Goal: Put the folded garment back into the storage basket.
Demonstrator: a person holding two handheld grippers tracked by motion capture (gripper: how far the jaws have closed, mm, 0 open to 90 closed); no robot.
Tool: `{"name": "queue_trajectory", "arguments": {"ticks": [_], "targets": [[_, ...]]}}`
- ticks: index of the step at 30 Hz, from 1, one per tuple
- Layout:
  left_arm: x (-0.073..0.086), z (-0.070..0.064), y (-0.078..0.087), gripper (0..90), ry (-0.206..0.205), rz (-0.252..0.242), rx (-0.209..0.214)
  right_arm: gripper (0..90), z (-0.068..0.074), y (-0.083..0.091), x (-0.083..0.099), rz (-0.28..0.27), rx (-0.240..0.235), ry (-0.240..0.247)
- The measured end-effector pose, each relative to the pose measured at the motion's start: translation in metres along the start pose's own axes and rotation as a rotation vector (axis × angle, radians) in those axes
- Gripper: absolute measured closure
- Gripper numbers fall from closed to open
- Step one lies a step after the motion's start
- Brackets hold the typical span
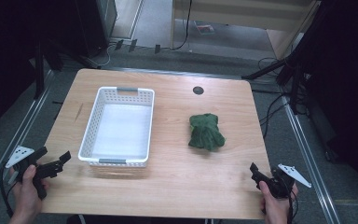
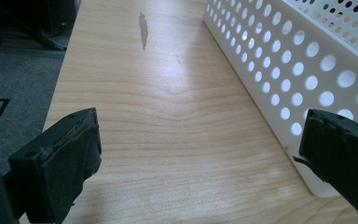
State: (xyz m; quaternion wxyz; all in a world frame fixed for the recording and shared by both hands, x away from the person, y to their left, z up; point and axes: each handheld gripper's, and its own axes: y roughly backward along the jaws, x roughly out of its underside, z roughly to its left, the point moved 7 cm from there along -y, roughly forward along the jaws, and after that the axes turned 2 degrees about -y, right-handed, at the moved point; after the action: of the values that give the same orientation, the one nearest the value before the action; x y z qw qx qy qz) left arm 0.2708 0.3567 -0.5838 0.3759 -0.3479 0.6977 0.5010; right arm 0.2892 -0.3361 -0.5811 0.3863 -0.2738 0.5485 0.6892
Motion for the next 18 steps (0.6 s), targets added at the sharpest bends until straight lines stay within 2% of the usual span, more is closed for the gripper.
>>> {"name": "queue_trajectory", "arguments": {"ticks": [6,8,12,18], "targets": [[0.000,0.000,0.001,0.0,-0.002,0.000,-0.001,9.9,-0.002,0.001,-0.002,-0.011,0.018,-0.012],[0.000,0.000,0.000,0.0,0.000,0.000,0.000,10.1,0.002,0.002,-0.003,-0.011,0.030,-0.016],[0.000,0.000,0.001,0.0,-0.004,-0.001,0.000,10.7,0.009,0.004,-0.009,-0.035,0.068,0.019],[0.000,0.000,0.001,0.0,-0.003,0.000,-0.001,10.5,0.030,0.008,-0.024,-0.067,0.025,-0.016]]}}
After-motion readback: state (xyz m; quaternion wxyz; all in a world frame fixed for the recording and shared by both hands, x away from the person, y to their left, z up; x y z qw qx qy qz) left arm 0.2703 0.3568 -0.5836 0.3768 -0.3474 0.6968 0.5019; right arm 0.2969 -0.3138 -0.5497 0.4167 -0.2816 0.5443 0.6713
